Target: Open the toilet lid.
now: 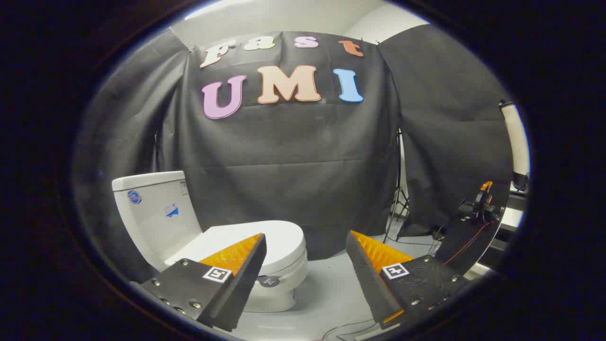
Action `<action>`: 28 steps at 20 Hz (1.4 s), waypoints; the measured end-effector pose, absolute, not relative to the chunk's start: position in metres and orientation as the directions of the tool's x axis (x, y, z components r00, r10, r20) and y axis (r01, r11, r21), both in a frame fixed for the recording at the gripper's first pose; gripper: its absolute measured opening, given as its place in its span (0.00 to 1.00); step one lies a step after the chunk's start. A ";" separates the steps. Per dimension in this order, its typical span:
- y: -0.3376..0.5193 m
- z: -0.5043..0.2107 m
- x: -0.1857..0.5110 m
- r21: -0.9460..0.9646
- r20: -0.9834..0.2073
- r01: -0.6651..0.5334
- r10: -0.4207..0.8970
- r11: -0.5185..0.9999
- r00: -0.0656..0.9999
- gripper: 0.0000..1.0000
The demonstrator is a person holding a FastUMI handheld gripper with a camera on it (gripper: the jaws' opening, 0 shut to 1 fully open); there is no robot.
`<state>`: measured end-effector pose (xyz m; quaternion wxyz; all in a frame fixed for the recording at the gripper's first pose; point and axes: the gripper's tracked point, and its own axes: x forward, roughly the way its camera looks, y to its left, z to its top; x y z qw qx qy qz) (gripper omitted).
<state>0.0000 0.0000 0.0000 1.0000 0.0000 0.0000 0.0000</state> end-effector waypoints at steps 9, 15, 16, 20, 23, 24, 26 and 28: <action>0.004 -0.007 0.006 -0.007 -0.014 0.000 0.000 1.000 1.000 1.00; 0.017 -0.016 0.013 -0.012 -0.037 -0.027 0.027 1.000 0.999 1.00; 0.018 -0.020 0.014 -0.014 -0.042 -0.027 0.027 1.000 0.999 1.00; 0.023 -0.028 0.021 -0.032 -0.055 -0.039 0.037 0.999 0.998 1.00; 0.030 -0.036 0.031 -0.034 -0.076 -0.056 0.053 0.998 0.996 1.00; 0.035 -0.040 0.034 -0.030 -0.083 -0.064 0.061 0.998 0.995 1.00; 0.043 -0.049 0.041 -0.029 -0.102 -0.080 0.076 0.996 0.992 1.00; 0.052 -0.061 0.050 -0.020 -0.131 -0.097 0.094 0.995 0.987 1.00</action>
